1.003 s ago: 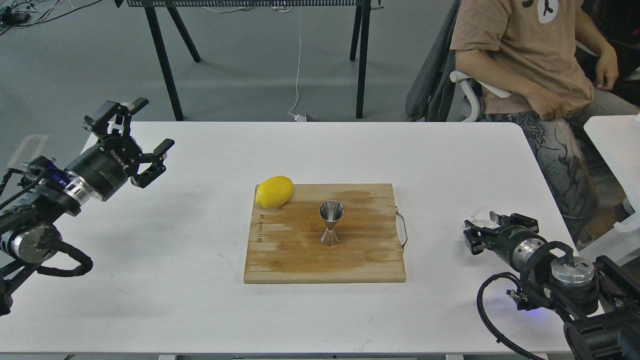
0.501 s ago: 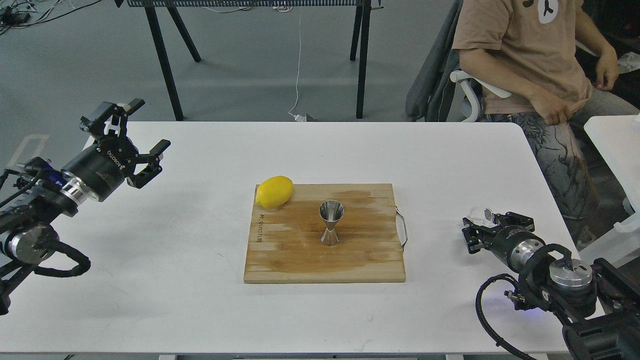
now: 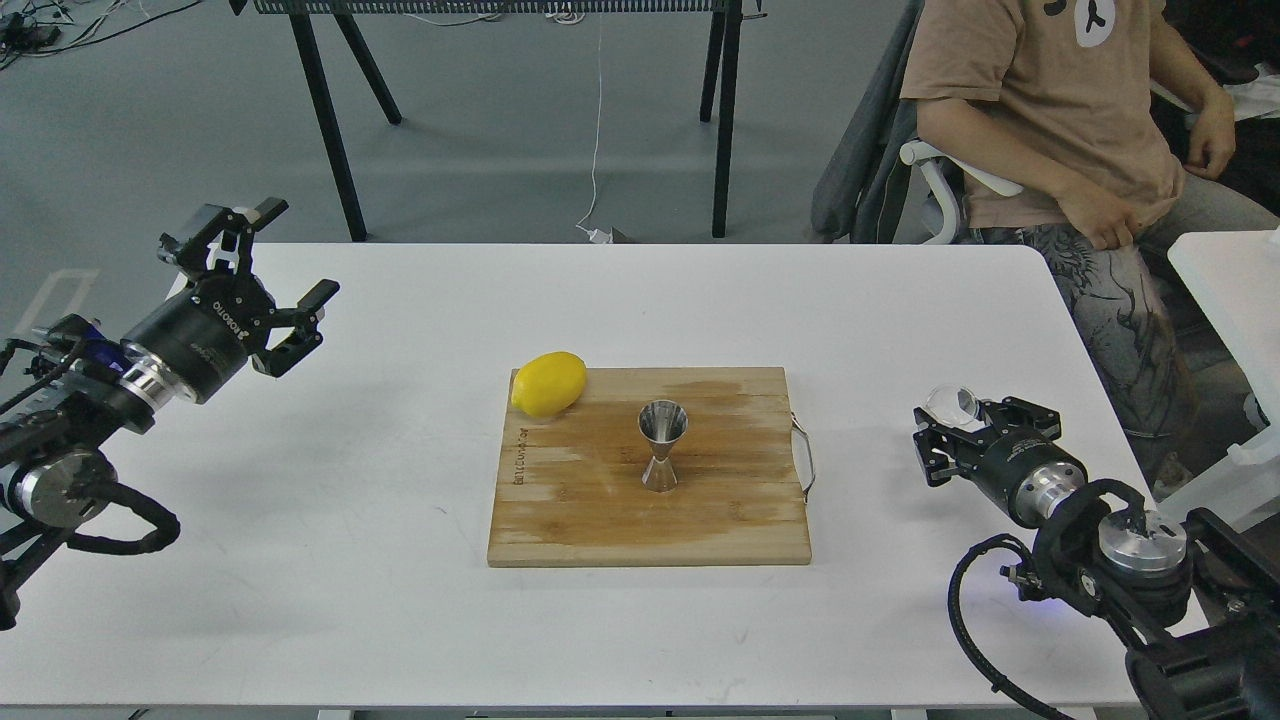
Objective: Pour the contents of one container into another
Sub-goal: 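Lift the glass with the right gripper and move it above the jigger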
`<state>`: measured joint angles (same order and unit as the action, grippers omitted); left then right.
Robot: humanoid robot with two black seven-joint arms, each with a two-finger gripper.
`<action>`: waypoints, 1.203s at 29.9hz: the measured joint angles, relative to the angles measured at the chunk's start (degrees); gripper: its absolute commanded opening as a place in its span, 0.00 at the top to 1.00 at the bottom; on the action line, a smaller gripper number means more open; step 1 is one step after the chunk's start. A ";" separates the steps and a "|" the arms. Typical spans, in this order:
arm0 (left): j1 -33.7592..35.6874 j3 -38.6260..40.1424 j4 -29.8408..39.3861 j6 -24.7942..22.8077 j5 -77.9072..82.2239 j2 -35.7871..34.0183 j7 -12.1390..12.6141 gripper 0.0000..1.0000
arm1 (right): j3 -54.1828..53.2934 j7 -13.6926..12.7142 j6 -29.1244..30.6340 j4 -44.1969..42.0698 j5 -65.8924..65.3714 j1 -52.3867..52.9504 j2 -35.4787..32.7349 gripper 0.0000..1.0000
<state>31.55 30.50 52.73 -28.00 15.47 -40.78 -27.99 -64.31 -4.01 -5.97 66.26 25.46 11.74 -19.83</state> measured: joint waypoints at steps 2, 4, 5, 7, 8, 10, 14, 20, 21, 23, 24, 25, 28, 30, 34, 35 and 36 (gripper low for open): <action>0.00 0.00 0.00 0.00 0.00 0.00 0.00 0.01 | -0.32 0.05 0.23 2.83 -1.42 0.64 -0.72 0.58; 0.00 0.00 0.00 0.00 0.00 0.06 0.00 0.01 | -0.44 0.07 0.34 6.03 -3.78 1.94 -1.16 0.58; 0.00 0.00 0.00 0.00 0.00 0.17 0.00 0.01 | -0.48 0.07 0.44 7.67 -5.22 2.85 -1.23 0.58; 0.00 0.00 0.00 0.00 0.00 0.55 0.00 0.01 | -0.43 0.03 0.46 10.29 -8.12 4.64 -1.13 0.59; 0.00 0.00 0.00 0.00 0.00 0.69 0.00 0.01 | -0.23 -0.04 0.46 11.46 -9.66 5.66 -0.94 0.59; 0.00 0.00 0.00 0.00 0.00 0.82 0.00 0.01 | 0.19 -0.20 0.46 13.32 -12.66 7.61 -0.63 0.59; 0.00 0.00 0.00 0.00 0.00 0.87 0.00 0.01 | 3.90 -0.24 0.46 14.98 -18.89 12.08 0.51 0.59; 0.00 0.00 0.00 0.00 0.00 0.88 0.00 0.01 | 13.83 0.02 0.44 15.04 -27.01 17.41 2.49 0.59; 0.00 0.00 0.00 0.00 0.00 0.88 0.00 0.01 | 14.92 0.04 0.44 15.04 -28.61 17.68 2.54 0.59; 0.00 0.00 0.00 0.00 0.00 0.88 0.00 0.01 | 16.85 0.06 0.43 15.04 -31.87 17.92 2.63 0.59; 0.00 0.00 0.00 0.00 0.00 0.88 0.00 0.01 | 17.75 0.07 0.43 15.04 -33.49 17.98 2.66 0.59; -0.02 0.00 0.00 0.00 0.00 0.88 0.00 0.01 | 18.47 0.09 0.43 15.06 -34.78 18.08 2.66 0.59; -0.23 0.00 0.00 0.00 0.00 0.89 0.00 0.01 | 21.05 0.15 0.43 15.22 -39.00 18.47 2.69 0.59; -0.32 0.00 0.00 0.00 0.00 0.95 0.00 0.01 | 22.55 0.15 0.43 15.30 -41.37 18.83 2.68 0.59; -0.34 0.00 0.00 0.00 0.00 1.23 0.00 0.01 | 25.41 0.15 0.43 15.32 -45.13 19.68 2.60 0.60; -0.34 0.00 0.00 0.00 0.01 1.37 0.00 0.01 | 26.09 0.15 0.43 15.31 -45.74 19.89 2.60 0.60; -0.35 0.00 0.00 0.00 0.03 1.46 0.00 0.01 | 26.85 0.16 0.43 15.31 -46.40 20.19 2.60 0.60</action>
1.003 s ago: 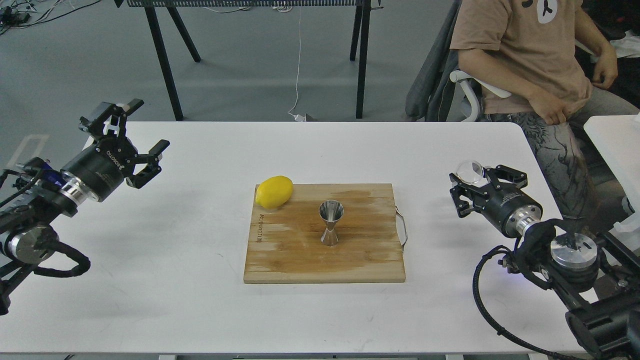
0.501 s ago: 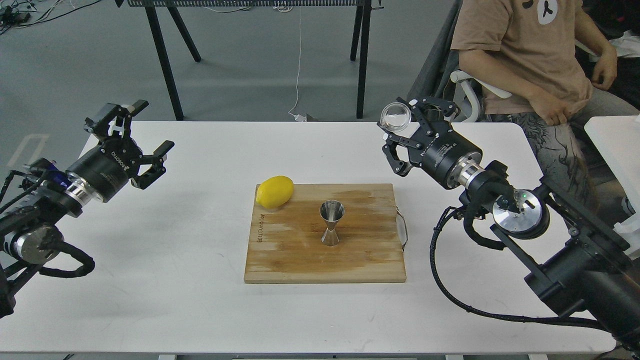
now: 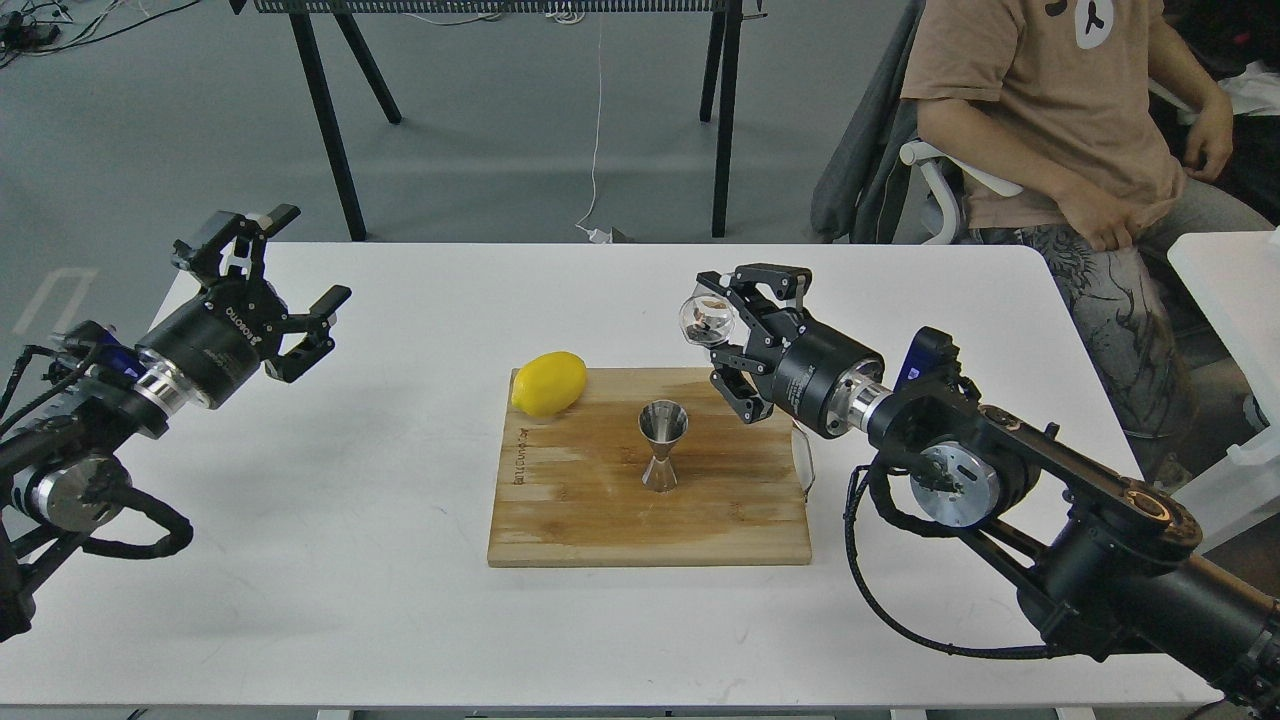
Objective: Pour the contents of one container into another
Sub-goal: 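Lift the glass with the right gripper and move it above the jigger, then tilt the glass with the right gripper to pour into the jigger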
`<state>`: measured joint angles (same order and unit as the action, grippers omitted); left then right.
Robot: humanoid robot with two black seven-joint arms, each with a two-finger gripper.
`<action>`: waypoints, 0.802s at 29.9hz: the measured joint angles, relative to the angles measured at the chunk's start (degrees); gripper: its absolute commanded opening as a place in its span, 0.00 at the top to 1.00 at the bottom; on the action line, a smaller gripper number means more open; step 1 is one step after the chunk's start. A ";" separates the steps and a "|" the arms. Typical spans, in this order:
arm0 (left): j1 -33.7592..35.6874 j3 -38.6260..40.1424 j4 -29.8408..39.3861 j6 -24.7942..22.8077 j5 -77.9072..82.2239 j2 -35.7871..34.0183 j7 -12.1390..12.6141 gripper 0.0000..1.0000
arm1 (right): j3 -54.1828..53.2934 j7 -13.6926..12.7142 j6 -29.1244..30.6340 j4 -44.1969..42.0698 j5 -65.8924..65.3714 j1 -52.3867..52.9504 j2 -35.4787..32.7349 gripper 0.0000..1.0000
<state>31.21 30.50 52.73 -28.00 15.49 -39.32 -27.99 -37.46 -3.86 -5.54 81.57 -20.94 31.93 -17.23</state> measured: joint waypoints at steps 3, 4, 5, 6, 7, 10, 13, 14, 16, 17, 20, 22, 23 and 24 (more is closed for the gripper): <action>-0.01 0.00 0.00 0.00 0.01 0.10 0.00 0.01 | 1.98 0.01 0.00 -0.06 -2.10 0.81 0.00 0.60; -0.01 0.00 0.00 0.00 0.01 0.11 0.00 0.01 | 2.66 0.01 0.00 -0.12 -3.01 1.10 0.00 0.60; -0.01 0.00 0.00 0.00 0.01 0.11 0.00 0.01 | 3.24 0.01 -0.05 -0.15 -3.83 1.33 0.00 0.60; -0.02 0.00 0.00 0.00 0.01 0.12 0.00 0.01 | 3.85 0.01 -0.11 -0.17 -4.72 1.56 0.00 0.60; -0.06 0.00 0.00 0.00 0.01 0.12 0.00 0.01 | 4.48 0.01 -0.15 -0.18 -5.53 1.76 0.00 0.60; -0.09 0.00 0.00 0.00 0.01 0.12 0.00 0.01 | 5.92 0.01 -0.17 -0.19 -7.10 2.28 0.00 0.60; -0.09 0.00 0.00 0.00 -0.01 0.12 0.00 0.01 | 6.92 0.01 -0.17 -0.26 -9.00 2.54 0.00 0.60; -0.09 0.00 0.00 0.00 -0.02 0.12 0.00 0.01 | 7.17 0.01 -0.19 -0.27 -9.71 2.58 0.00 0.60; -0.09 0.00 0.00 0.00 -0.02 0.12 0.00 0.01 | 7.75 0.01 -0.22 -0.33 -11.24 2.79 -0.04 0.60; -0.09 0.00 0.00 0.00 -0.02 0.12 0.00 0.01 | 7.97 0.01 -0.24 -0.35 -11.71 2.94 -0.08 0.60; -0.09 0.00 0.00 0.00 -0.02 0.12 0.00 0.01 | 8.71 0.01 -0.26 -0.42 -12.50 3.66 -0.24 0.60; -0.09 0.00 0.00 0.00 -0.02 0.12 0.00 0.01 | 9.31 0.04 -0.26 -0.52 -13.06 4.24 -0.30 0.60; -0.09 0.00 0.00 0.00 -0.02 0.12 0.00 0.01 | 9.63 0.06 -0.26 -0.58 -13.49 4.55 -0.30 0.60; -0.09 0.00 0.00 0.00 -0.02 0.12 0.00 0.01 | 9.92 0.07 -0.26 -0.63 -13.88 4.85 -0.32 0.60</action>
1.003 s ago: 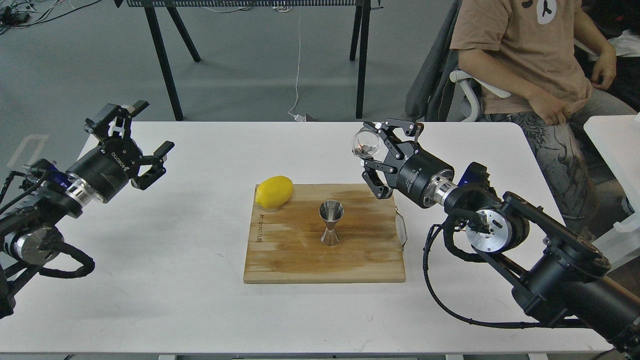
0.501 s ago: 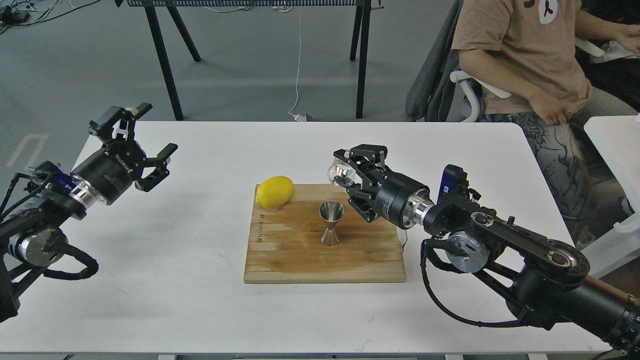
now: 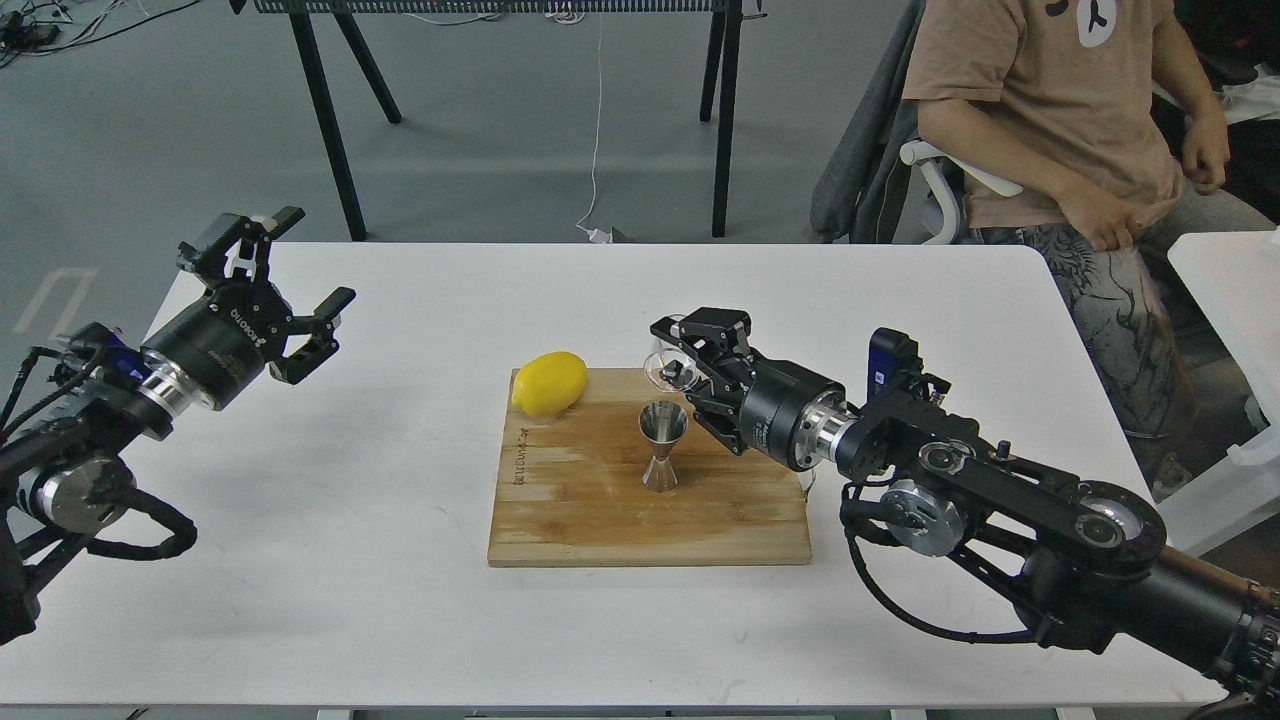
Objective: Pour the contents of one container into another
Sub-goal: 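Tilt the glass with the right gripper to pour into the jigger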
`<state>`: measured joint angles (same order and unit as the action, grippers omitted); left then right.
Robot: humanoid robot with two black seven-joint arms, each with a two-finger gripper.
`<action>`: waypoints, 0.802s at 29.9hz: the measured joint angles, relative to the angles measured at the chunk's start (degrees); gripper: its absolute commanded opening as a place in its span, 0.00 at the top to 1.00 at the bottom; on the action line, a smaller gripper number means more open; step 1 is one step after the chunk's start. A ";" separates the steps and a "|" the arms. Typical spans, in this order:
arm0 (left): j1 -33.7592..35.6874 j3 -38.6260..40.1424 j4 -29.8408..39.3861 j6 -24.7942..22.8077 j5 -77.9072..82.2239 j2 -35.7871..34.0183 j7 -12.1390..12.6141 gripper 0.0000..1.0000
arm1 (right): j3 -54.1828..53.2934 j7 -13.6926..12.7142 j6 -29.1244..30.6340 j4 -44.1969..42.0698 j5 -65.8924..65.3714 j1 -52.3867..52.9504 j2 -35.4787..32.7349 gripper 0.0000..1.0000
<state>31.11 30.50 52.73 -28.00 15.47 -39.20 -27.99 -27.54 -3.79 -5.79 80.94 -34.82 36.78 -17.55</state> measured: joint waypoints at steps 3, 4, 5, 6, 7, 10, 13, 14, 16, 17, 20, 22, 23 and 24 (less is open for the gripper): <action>0.00 0.00 -0.06 0.00 0.00 0.00 0.00 0.01 | 1.05 0.02 0.00 -0.08 -0.94 0.94 -0.04 0.60; 0.00 0.00 -0.22 0.00 0.00 0.00 -0.01 0.01 | 1.42 0.02 0.00 -0.11 -1.08 1.23 -0.07 0.60; 0.00 0.00 -0.38 0.00 0.00 0.01 -0.01 0.01 | 1.72 0.02 0.00 -0.14 -1.14 1.48 -0.09 0.60; 0.00 0.00 -0.53 0.00 0.00 0.05 -0.02 0.01 | 1.90 0.02 0.00 -0.16 -1.19 1.64 -0.10 0.60; 0.00 0.00 -0.61 0.00 0.00 0.05 -0.02 0.01 | 2.02 0.02 0.00 -0.16 -1.29 1.75 -0.11 0.60; 0.00 -0.06 -0.72 0.00 0.00 0.05 -0.02 0.01 | 2.14 0.02 0.00 -0.18 -2.53 2.01 -0.16 0.60; 0.00 -0.08 -0.71 0.00 0.00 0.04 -0.02 0.01 | 2.55 0.02 -0.14 -0.25 -4.15 2.23 -0.22 0.60; 0.00 -0.09 -0.72 0.00 0.00 0.03 -0.02 0.01 | 2.88 0.02 -0.21 -0.26 -4.39 2.30 -0.25 0.60; 0.00 -0.09 -0.72 0.00 0.00 0.02 -0.02 0.01 | 3.41 0.02 -0.25 -0.26 -4.60 2.49 -0.30 0.60; 0.00 -0.09 -0.72 0.00 0.00 0.01 -0.02 0.01 | 3.55 0.02 -0.26 -0.26 -4.69 2.58 -0.34 0.60; 0.00 -0.09 -0.72 0.00 0.00 0.02 -0.02 0.01 | 3.75 0.02 -0.27 -0.27 -5.67 2.66 -0.37 0.60; 0.00 -0.09 -0.72 0.00 0.00 0.04 -0.02 0.01 | 3.79 0.02 -0.29 -0.32 -6.73 2.67 -0.38 0.60; 0.00 -0.09 -0.72 0.00 0.00 0.05 -0.02 0.01 | 3.80 0.02 -0.30 -0.34 -7.13 2.67 -0.38 0.60; 0.00 -0.09 -0.72 0.00 0.00 0.06 -0.02 0.01 | 3.82 0.02 -0.32 -0.34 -7.37 2.67 -0.38 0.60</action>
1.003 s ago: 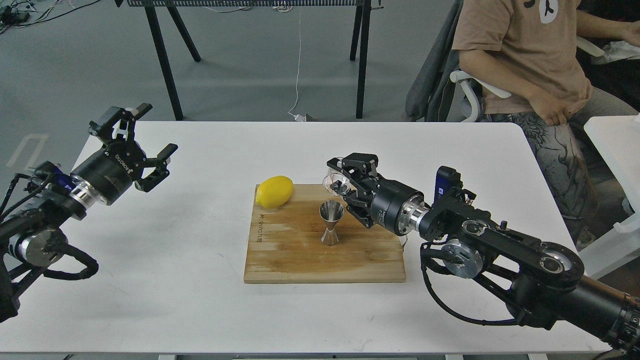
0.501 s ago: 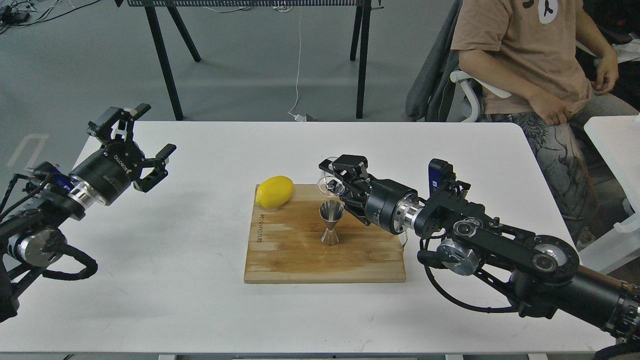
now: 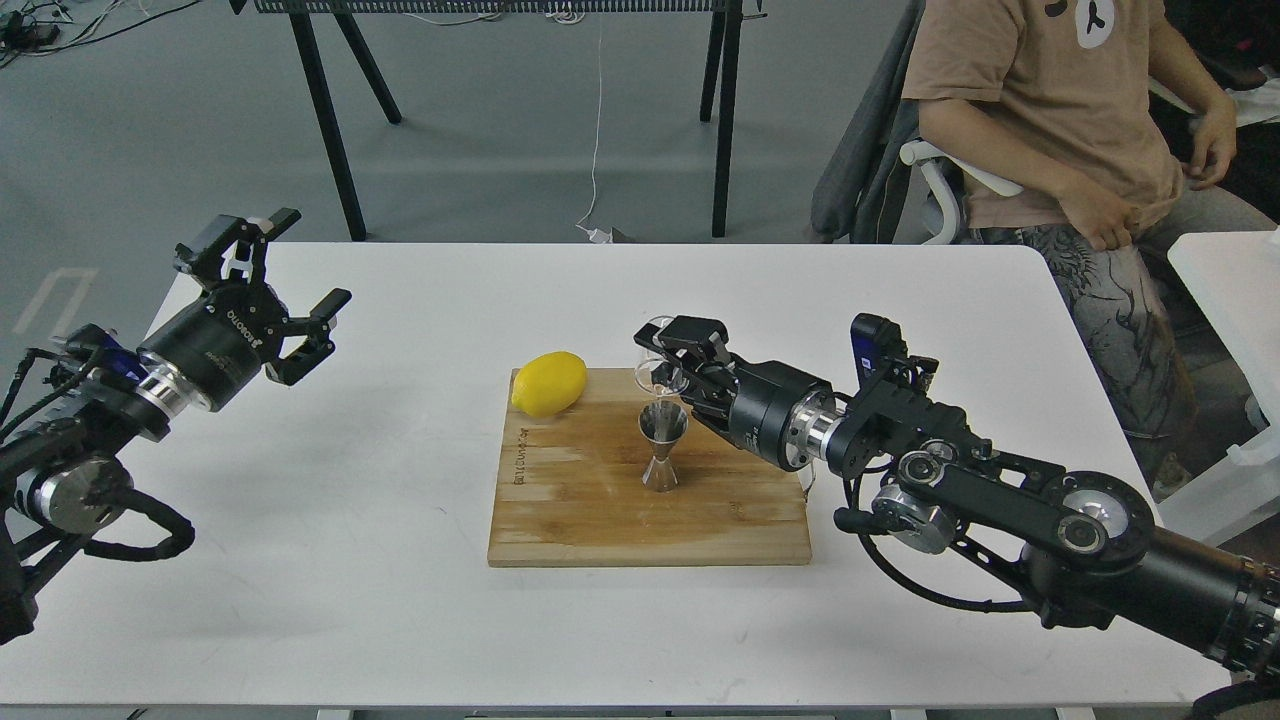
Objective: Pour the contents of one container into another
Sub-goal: 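Tilt the glass with the right gripper to pour into the jigger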
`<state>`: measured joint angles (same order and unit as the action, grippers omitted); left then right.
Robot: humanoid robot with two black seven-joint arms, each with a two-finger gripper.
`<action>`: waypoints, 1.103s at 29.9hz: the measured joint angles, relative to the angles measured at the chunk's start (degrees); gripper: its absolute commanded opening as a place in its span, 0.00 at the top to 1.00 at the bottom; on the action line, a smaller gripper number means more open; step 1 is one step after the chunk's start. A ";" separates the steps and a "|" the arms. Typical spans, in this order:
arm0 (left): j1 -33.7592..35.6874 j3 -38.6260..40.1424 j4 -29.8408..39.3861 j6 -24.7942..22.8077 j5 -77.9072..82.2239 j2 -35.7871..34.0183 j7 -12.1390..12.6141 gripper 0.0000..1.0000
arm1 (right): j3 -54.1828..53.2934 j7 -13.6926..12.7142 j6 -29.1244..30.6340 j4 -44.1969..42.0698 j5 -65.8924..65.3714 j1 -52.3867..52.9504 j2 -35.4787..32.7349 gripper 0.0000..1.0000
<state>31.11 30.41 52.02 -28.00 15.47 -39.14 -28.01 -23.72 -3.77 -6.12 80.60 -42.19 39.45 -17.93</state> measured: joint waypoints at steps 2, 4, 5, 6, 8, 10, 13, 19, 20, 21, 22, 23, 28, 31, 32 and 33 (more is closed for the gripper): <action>0.00 0.00 0.00 0.00 0.00 0.00 0.00 0.01 | 0.02 0.00 -0.01 -0.02 -0.21 0.00 -0.02 0.60; 0.00 0.00 0.00 0.00 0.00 0.00 0.00 0.01 | 0.16 0.00 -0.01 -0.08 -0.54 0.07 -0.08 0.60; 0.00 0.00 0.00 0.00 0.00 0.00 0.00 0.01 | 0.40 0.00 -0.01 -0.08 -0.87 0.17 -0.08 0.60; 0.00 0.00 0.00 0.00 0.00 0.00 0.00 0.01 | 0.79 0.00 -0.01 -0.10 -1.21 0.27 -0.09 0.60; 0.00 0.00 0.00 0.00 0.00 0.00 0.00 0.01 | 1.59 0.00 -0.02 -0.22 -1.63 0.52 -0.10 0.60; 0.00 0.00 0.00 0.00 0.00 0.00 0.00 0.01 | 2.04 0.00 -0.08 -0.40 -1.83 0.72 -0.27 0.60; 0.00 0.00 0.01 0.00 0.00 0.00 0.00 0.01 | 2.32 0.00 -0.10 -0.51 -1.94 0.80 -0.42 0.60; 0.00 0.00 0.00 0.00 0.00 0.01 0.00 0.01 | 2.44 0.00 -0.10 -0.71 -3.51 1.14 -0.44 0.60; 0.00 0.00 -0.03 0.00 0.00 0.01 0.00 0.01 | 2.45 0.00 -0.10 -0.80 -3.66 1.14 -0.44 0.60; 0.00 0.00 -0.03 0.00 0.00 0.01 0.00 0.01 | 2.45 0.00 -0.10 -0.89 -3.76 1.17 -0.44 0.60; 0.00 0.00 -0.03 0.00 0.00 0.01 0.01 0.01 | 2.45 0.00 -0.10 -0.93 -3.81 1.21 -0.44 0.60; 0.00 0.00 -0.03 0.00 0.00 0.01 0.01 0.01 | 2.45 0.00 -0.10 -0.94 -3.85 1.23 -0.46 0.60; 0.00 0.00 -0.07 0.00 0.00 0.00 0.01 0.01 | 2.54 0.00 -0.04 -0.97 -4.18 1.36 -0.59 0.60; 0.00 0.00 -0.07 0.00 0.00 0.00 0.01 0.01 | 2.63 0.00 -0.04 -0.97 -4.63 1.49 -0.84 0.60; 0.00 0.00 -0.07 0.00 0.00 0.00 0.01 0.01 | 2.87 0.00 -0.03 -0.97 -4.72 1.55 -0.86 0.60; 0.00 0.00 -0.07 0.00 0.00 0.00 0.01 0.01 | 3.21 0.00 -0.03 -0.97 -4.76 1.66 -0.86 0.60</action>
<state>31.11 30.41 51.94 -28.00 15.47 -39.14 -28.00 -20.51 -3.77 -6.15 79.63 -46.95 41.11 -18.79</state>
